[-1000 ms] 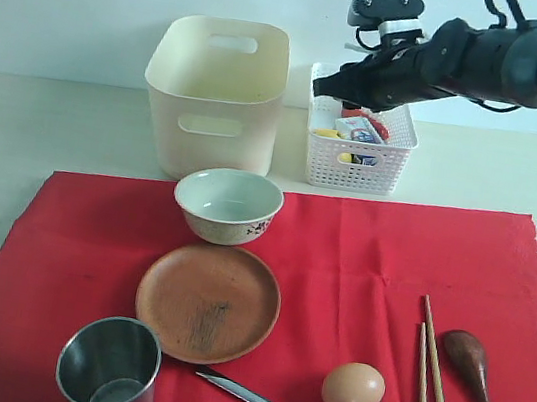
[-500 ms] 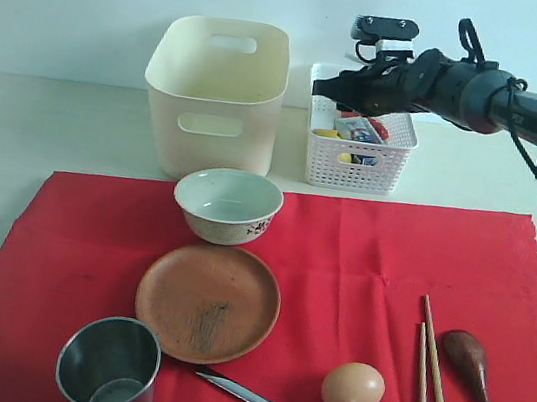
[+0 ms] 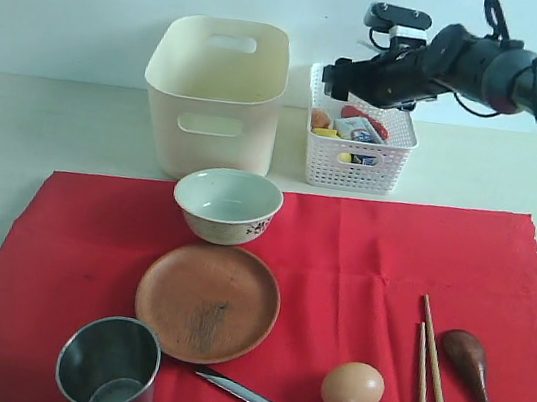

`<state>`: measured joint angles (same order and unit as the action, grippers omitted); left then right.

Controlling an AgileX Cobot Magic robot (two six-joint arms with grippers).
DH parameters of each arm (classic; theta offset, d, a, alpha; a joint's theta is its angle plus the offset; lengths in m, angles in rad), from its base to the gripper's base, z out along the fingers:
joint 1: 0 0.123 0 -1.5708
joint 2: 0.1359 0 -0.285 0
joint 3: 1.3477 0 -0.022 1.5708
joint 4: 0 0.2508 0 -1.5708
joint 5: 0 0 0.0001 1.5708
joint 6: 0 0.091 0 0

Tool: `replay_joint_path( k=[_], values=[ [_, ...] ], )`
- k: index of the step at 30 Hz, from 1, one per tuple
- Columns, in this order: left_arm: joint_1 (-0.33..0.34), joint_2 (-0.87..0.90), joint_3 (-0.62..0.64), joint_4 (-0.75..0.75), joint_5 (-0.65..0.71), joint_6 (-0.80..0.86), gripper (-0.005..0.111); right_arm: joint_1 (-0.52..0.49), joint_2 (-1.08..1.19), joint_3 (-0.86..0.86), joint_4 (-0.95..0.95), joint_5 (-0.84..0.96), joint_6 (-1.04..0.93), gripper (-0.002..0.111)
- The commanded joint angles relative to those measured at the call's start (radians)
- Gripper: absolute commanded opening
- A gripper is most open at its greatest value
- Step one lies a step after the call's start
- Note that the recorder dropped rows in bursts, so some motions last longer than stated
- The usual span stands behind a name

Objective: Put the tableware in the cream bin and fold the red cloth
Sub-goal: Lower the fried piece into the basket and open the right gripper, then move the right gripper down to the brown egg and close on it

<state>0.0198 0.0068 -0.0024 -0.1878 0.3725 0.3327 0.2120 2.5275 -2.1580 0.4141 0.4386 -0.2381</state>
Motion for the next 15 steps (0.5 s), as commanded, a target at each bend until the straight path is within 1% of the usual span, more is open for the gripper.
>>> replay_joint_path(
  k=[1, 4, 5, 6, 9, 10, 12, 15],
  values=[
    [-0.004, -0.007, 0.002, -0.005, -0.001, 0.004, 0.000, -0.011, -0.120, -0.013, -0.052, 0.187, -0.003, 0.078],
    [-0.004, -0.007, 0.002, -0.005, -0.001, 0.004, 0.000, -0.011, -0.218, -0.013, -0.068, 0.404, -0.003, 0.078],
    [-0.004, -0.007, 0.002, -0.005, -0.001, 0.004, 0.000, -0.011, -0.237, -0.013, -0.076, 0.453, -0.003, 0.077],
    [-0.004, -0.007, 0.002, -0.005, -0.001, 0.004, 0.000, -0.011, -0.270, -0.013, -0.088, 0.551, -0.014, 0.074],
    [-0.004, -0.007, 0.002, -0.005, -0.001, 0.004, 0.000, -0.011, -0.317, -0.013, -0.111, 0.741, -0.010, 0.072],
    [-0.004, -0.007, 0.002, -0.005, -0.001, 0.004, 0.000, -0.011, -0.331, -0.013, -0.111, 0.775, 0.005, 0.072],
    [-0.004, -0.007, 0.002, -0.005, -0.001, 0.004, 0.000, 0.009, -0.373, -0.013, -0.106, 0.782, 0.029, 0.067],
    [-0.004, -0.007, 0.002, -0.005, -0.001, 0.004, 0.000, 0.047, -0.425, -0.013, -0.114, 0.782, 0.055, 0.066]
  ],
)
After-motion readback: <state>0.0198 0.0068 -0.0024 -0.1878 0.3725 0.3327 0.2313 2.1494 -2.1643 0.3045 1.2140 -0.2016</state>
